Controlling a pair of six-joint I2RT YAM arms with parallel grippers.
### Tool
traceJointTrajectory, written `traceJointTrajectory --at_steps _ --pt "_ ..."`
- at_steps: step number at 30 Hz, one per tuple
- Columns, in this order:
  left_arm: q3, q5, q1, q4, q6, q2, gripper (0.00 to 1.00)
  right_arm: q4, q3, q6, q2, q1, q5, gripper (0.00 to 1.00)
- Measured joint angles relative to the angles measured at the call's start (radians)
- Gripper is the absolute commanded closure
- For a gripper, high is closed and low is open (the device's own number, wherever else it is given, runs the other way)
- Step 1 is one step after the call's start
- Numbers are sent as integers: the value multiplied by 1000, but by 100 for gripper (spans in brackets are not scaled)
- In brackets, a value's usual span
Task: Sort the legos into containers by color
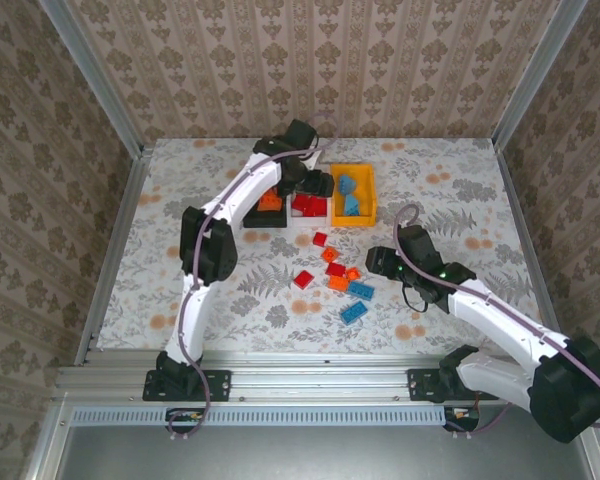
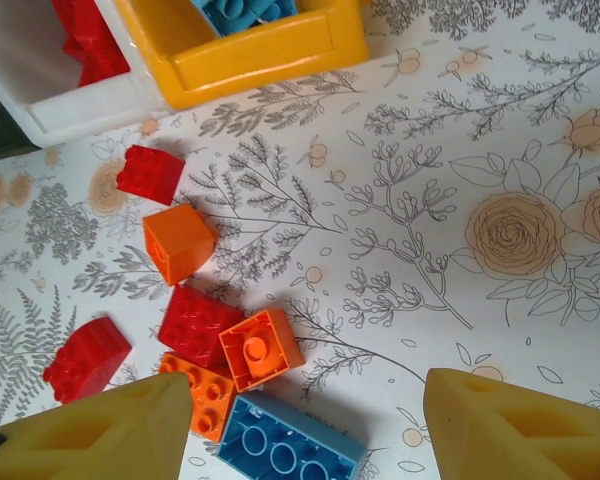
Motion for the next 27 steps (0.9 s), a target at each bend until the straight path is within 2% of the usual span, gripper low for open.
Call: traceJointTrajectory --at_steps 2,4,8,10,13,16,18,21,27 --pt "-147 -19 -17 36 7 -121 14 -2 2 -1 -10 0 0 36" --pt "-368 -55 -47 115 13 -296 2 -4 2 -1 -13 0 0 36" --pt "-829 -145 -151 322 14 -658 0 -5 2 -2 -11 0 0 36" --pt "-995 -163 -193 394 -2 -754 0 -3 2 -2 0 0 1 36" --pt "-1117 -161 -190 443 -23 -734 5 -3 2 -7 32 0 4 35" --pt "-1155 -173 -201 454 -24 -655 11 -2 2 -9 57 0 8 35" --pt "-1150 -181 -225 451 -15 -610 18 -2 2 -9 66 0 8 35" --pt "-1118 -190 -248 443 3 -547 21 -2 2 -9 72 0 8 35" --pt "-1069 -184 -234 442 24 -461 28 -10 2 -13 62 0 17 35"
